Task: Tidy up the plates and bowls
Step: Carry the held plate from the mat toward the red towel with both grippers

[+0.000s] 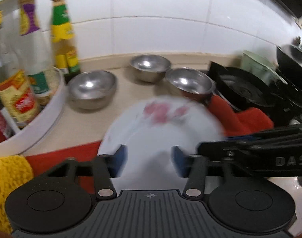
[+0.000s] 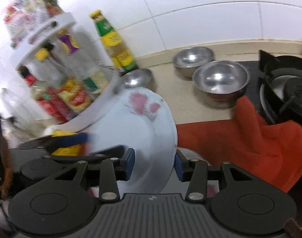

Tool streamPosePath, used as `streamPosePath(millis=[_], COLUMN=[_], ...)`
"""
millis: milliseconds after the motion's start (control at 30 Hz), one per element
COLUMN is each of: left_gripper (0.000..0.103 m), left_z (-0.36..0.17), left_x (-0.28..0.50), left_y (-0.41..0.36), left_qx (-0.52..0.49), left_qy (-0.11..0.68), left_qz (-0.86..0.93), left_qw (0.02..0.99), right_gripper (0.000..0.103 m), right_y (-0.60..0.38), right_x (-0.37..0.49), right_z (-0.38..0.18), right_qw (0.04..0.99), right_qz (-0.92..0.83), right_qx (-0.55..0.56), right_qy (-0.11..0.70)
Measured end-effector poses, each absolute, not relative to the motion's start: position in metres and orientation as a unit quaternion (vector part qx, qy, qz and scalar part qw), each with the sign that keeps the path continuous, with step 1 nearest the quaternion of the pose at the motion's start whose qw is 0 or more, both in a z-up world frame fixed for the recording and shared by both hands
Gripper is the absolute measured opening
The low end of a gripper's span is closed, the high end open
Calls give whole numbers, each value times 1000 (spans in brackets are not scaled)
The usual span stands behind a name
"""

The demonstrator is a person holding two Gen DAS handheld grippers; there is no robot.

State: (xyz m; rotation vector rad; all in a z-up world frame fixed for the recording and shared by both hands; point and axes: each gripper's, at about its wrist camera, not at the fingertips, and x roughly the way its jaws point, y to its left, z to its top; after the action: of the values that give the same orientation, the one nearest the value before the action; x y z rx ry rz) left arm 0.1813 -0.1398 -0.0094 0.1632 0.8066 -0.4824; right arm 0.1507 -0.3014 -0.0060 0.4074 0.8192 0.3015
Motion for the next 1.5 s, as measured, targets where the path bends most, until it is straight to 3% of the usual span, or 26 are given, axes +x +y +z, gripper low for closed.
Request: streamPosePath(millis=[67, 267, 400, 733, 900, 1100, 1433, 1500], left_gripper=[79, 77, 87, 81, 84, 76, 79, 85], left_z=[-13, -17, -14, -60, -64, -62, -69, -71], left_x=[180, 177, 187, 227, 229, 223, 237, 235], left_y=[-146, -120, -85, -66, -68, -86, -51, -58], left_qx=[92, 39, 11, -26, -41, -44, -67, -62], left_qy=[385, 386, 382, 476, 467, 463, 479, 475], left_qz=[-222, -228, -191, -195, -218, -278, -199, -210], left_qw=[891, 893, 904, 857, 856, 840, 852, 852], right_gripper=[17, 17, 18, 24, 25, 29, 29, 29], right_y=[-300, -337, -345, -311, -291, -283, -285, -285], right_x=[146, 131, 131, 185, 207, 217, 220, 221], right_z=[-2, -31, -39, -43, -54, -53, -52, -52], right_qw=[894, 892, 889, 881, 864, 862, 863, 863], right_qz=[126, 67, 65, 104, 134, 154, 147, 147], right_qx=[172, 166, 185, 178, 161, 137, 137, 137], right_qy=[393, 415, 414, 425, 457, 464, 463, 463])
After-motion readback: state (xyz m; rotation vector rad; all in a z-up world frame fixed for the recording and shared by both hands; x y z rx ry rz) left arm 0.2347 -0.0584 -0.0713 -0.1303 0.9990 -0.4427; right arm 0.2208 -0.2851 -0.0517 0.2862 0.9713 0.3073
